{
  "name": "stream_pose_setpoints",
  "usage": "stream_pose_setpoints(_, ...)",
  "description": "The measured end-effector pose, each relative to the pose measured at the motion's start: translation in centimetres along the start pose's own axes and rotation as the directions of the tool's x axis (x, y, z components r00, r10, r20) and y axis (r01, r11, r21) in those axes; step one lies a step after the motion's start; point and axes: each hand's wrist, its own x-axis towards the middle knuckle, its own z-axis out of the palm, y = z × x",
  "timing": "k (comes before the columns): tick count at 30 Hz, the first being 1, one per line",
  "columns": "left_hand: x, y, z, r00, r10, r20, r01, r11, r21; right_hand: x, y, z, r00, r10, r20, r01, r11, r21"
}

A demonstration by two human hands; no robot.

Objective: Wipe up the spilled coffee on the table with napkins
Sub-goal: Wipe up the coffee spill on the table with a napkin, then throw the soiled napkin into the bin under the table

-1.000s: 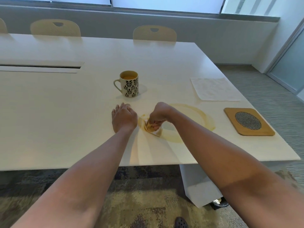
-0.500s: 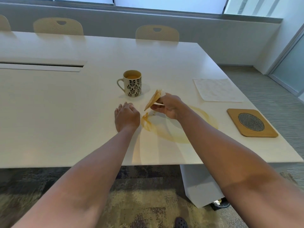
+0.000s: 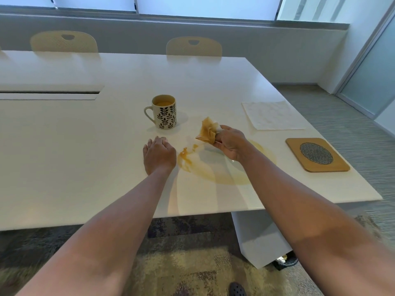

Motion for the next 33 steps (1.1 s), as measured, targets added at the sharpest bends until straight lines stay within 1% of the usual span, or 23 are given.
stream_pose_setpoints(2, -0.1, 0.1, 0.0, 1.000, 0.002, -0.004, -0.002, 1.000, -0.002, -0.1, 0.0, -0.6, 0.999, 0.004, 0.038, -0.005, 1.000, 0.026)
stream_pose_setpoints(4, -0.3, 0.1, -0.1, 1.000, -0.001, -0.010, 0.001, 1.000, -0.009, -0.2, 0.1, -1.1, 0.993, 0.001, 0.116, -0.005, 0.999, 0.039)
stream_pose_setpoints(6, -0.4, 0.2, -0.2, 1.000, -0.010, -0.012, 0.010, 1.000, -0.012, -0.3, 0.3, -1.6, 0.983, -0.019, 0.181, 0.018, 1.000, 0.003)
stream_pose_setpoints(8, -0.4, 0.3, -0.3, 1.000, -0.010, -0.014, 0.010, 1.000, -0.013, -0.4, 0.4, -1.9, 0.979, -0.035, 0.200, 0.042, 0.999, -0.032)
stream_pose_setpoints(10, -0.5, 0.3, -0.3, 1.000, -0.010, -0.019, 0.009, 1.000, -0.020, -0.4, 0.6, -2.1, 0.980, -0.060, 0.189, 0.064, 0.998, -0.014)
stream_pose_setpoints(14, -0.4, 0.4, -0.3, 1.000, -0.008, -0.021, 0.008, 0.999, -0.032, -0.5, 0.8, -2.4, 0.982, -0.094, 0.162, 0.066, 0.983, 0.174)
stream_pose_setpoints(16, -0.2, 0.5, -0.3, 0.999, -0.011, -0.034, 0.010, 0.999, -0.052, -0.7, 0.8, -2.7, 0.983, -0.089, 0.162, 0.054, 0.977, 0.208)
stream_pose_setpoints(19, -0.4, 1.0, 0.1, 0.998, -0.007, -0.062, 0.001, 0.996, -0.089, -1.1, 0.7, -3.5, 0.984, -0.085, 0.157, 0.066, 0.991, 0.120)
stream_pose_setpoints(21, -0.6, 1.9, 0.5, 0.998, -0.001, -0.070, -0.007, 0.993, -0.117, -1.3, 0.6, -4.0, 0.989, -0.087, 0.122, 0.078, 0.994, 0.074)
stream_pose_setpoints(24, -1.2, 4.0, 1.3, 0.997, 0.024, -0.068, -0.037, 0.981, -0.188, -1.4, 0.2, -5.1, 0.993, -0.105, 0.058, 0.102, 0.993, 0.064)
stream_pose_setpoints(27, -2.1, 6.4, 2.2, 0.993, 0.087, -0.075, -0.104, 0.955, -0.277, -1.4, -0.5, -6.4, 0.992, -0.124, 0.012, 0.123, 0.990, 0.067)
stream_pose_setpoints(30, -3.2, 8.9, 3.3, 0.988, 0.148, -0.047, -0.155, 0.939, -0.306, -1.7, -1.2, -7.9, 0.989, -0.149, -0.010, 0.149, 0.988, 0.049)
stream_pose_setpoints(33, -4.4, 11.4, 4.4, 0.983, 0.182, 0.003, -0.169, 0.916, -0.363, -2.1, -1.9, -9.6, 0.984, -0.177, -0.024, 0.178, 0.984, 0.016)
